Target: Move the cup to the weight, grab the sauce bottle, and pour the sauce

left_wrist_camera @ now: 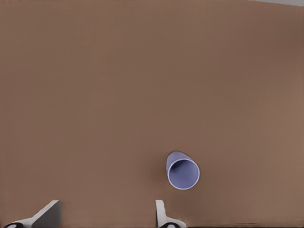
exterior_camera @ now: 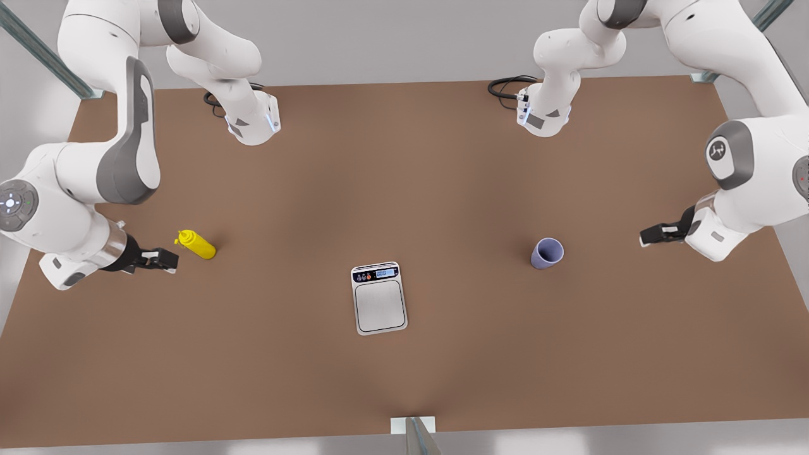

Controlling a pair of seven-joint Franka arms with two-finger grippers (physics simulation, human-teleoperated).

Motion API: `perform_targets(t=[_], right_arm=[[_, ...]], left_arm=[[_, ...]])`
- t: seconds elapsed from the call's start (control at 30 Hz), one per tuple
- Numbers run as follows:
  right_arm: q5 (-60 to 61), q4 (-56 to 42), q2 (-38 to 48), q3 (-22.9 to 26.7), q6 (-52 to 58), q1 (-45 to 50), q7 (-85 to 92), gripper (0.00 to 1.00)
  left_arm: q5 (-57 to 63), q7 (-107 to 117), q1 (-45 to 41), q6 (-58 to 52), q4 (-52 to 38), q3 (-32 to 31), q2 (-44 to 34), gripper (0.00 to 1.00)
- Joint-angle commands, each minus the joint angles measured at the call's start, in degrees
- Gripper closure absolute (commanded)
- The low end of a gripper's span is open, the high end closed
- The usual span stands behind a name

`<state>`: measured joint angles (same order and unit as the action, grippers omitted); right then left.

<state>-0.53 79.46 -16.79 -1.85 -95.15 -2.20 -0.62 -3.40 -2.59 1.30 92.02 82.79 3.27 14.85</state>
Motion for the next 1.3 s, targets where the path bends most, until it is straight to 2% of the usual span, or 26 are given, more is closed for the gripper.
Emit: perform_targets(t=[0.0,0.1,0.23,0.33,0.43,0.47,0.53,0.73,0.83,1.0,1.1,1.17,1.2,1.27], right_arm=[[0.0,0.0,0.0,0.0,0.1,0.0,0.0,0.0],[-0.1,0.2,-0.1,0.0,-0.1,-0.3,0.1,0.0],[-0.4,0.7,0.0,0.0,-0.1,-0.3,0.7,0.0],[-0.1,1.1,0.4,0.0,-0.1,-0.3,0.7,0.0],[0.0,1.9,0.3,0.0,-0.1,-0.6,0.7,0.0],[0.0,1.9,0.3,0.0,0.1,-0.6,0.7,0.0],[0.0,1.9,0.1,0.0,0.3,-0.6,0.7,0.0],[0.0,2.0,0.2,0.0,0.6,-0.1,0.6,0.0],[-0.1,3.7,1.1,0.0,0.5,-0.3,1.5,0.0],[0.4,7.4,2.5,0.0,0.5,-9.0,40.5,0.0],[7.7,10.4,2.5,0.1,0.5,-18.1,64.4,0.0],[16.6,16.2,2.8,0.2,0.7,-24.2,76.1,0.0],[21.0,22.7,5.0,0.2,-0.6,-27.9,81.9,0.0],[27.2,33.8,8.5,0.3,-5.4,-33.9,91.7,0.0]], left_arm=[[0.2,-0.2,0.0,0.1,-0.1,0.0,0.5,0.0],[0.9,-0.3,-2.1,1.2,0.0,0.0,2.2,0.0],[0.6,-0.1,-3.3,2.7,7.3,0.1,1.6,0.0],[1.7,0.3,-5.3,4.6,8.8,0.2,2.6,0.0],[1.9,0.2,-5.4,13.5,19.2,0.2,0.1,0.0],[1.9,0.2,-5.4,19.9,25.6,0.2,-2.4,0.0],[2.0,1.3,-8.1,22.7,27.5,0.2,-1.9,0.0],[1.6,1.6,-8.2,32.4,34.9,0.2,-1.9,0.0],[1.4,3.6,-10.0,35.5,35.9,0.2,-0.9,0.0],[1.4,4.9,-11.0,39.2,38.0,0.2,0.8,0.0],[1.4,6.5,-11.7,39.2,40.3,0.2,0.7,0.0],[1.4,6.8,-11.9,41.8,41.7,0.2,0.8,0.03],[1.4,7.6,-11.9,42.5,41.7,0.2,0.9,0.1],[1.4,7.6,-11.9,43.4,41.7,0.2,1.5,0.15]])
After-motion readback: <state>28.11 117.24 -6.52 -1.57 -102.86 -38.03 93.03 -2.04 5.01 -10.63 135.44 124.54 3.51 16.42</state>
